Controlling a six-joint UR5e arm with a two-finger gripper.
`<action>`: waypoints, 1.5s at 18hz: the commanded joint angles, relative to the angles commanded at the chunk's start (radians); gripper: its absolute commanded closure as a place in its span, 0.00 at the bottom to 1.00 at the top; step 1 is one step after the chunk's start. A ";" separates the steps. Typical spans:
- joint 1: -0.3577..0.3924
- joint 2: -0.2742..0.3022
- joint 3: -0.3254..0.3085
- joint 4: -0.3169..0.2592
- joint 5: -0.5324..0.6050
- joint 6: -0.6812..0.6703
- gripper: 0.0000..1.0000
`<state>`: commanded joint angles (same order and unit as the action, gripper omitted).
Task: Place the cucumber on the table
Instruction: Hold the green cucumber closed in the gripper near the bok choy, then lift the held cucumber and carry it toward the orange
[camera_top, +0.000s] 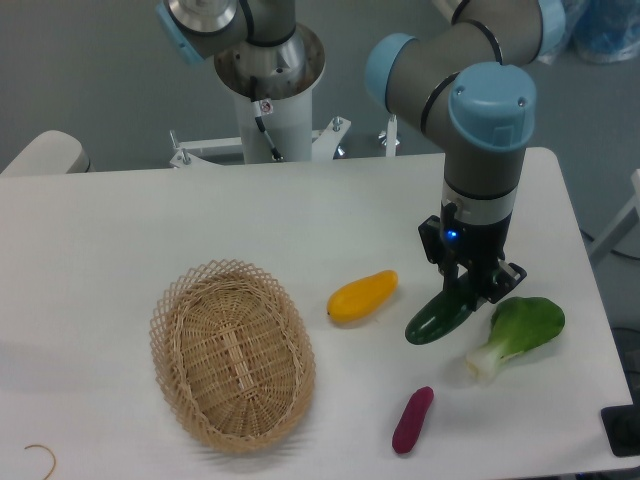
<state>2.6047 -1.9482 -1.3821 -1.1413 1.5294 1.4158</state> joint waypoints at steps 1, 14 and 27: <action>0.000 0.000 -0.002 0.000 0.000 0.005 0.67; 0.035 0.092 -0.187 0.014 0.003 0.115 0.67; 0.097 0.167 -0.483 0.170 0.005 0.518 0.67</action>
<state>2.7013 -1.7810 -1.8652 -0.9710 1.5340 1.9341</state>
